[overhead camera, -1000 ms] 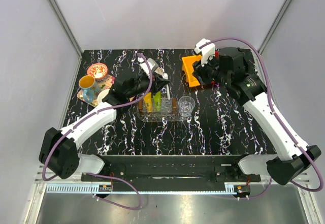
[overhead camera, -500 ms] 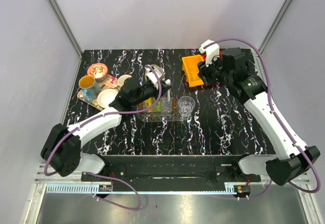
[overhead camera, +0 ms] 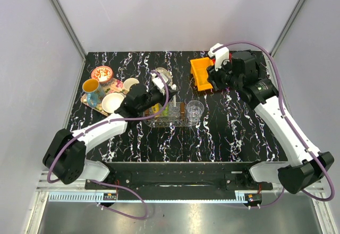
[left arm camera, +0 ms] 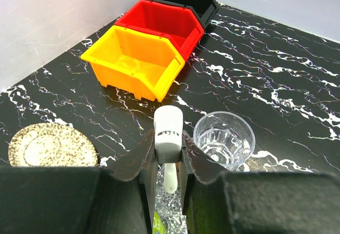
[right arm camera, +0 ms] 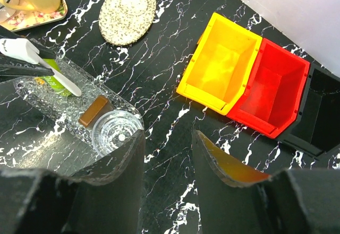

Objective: Prepare toiletry sets of a toothbrush and toothpaste on the tray

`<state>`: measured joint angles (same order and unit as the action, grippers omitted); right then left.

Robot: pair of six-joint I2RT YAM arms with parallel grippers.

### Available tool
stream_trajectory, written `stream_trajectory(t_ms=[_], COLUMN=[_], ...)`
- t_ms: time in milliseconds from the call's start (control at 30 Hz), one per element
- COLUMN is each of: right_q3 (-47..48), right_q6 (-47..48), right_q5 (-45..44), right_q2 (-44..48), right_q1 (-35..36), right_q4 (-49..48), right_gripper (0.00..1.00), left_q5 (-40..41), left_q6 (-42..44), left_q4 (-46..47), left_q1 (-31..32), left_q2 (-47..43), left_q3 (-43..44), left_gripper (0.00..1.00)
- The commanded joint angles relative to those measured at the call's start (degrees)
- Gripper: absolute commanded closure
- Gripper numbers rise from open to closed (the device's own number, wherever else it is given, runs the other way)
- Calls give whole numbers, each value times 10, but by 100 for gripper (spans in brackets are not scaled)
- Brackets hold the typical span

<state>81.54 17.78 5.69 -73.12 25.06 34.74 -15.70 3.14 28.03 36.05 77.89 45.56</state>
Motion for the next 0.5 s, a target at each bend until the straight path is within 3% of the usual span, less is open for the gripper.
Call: stream_trajectory(t_ms=[0, 467], right_q3=[-9, -26], right_q6=[-4, -6], right_q5=[13, 14], right_q2=[17, 21], right_q1=[-4, -7], right_q4=[-27, -36], right_gripper=[54, 55], left_q5=[13, 10], left_q6=[-8, -30], left_q4=[43, 20], left_q1=[2, 2], left_q2=[2, 6], left_q3=[-2, 4], left_gripper=[100, 100])
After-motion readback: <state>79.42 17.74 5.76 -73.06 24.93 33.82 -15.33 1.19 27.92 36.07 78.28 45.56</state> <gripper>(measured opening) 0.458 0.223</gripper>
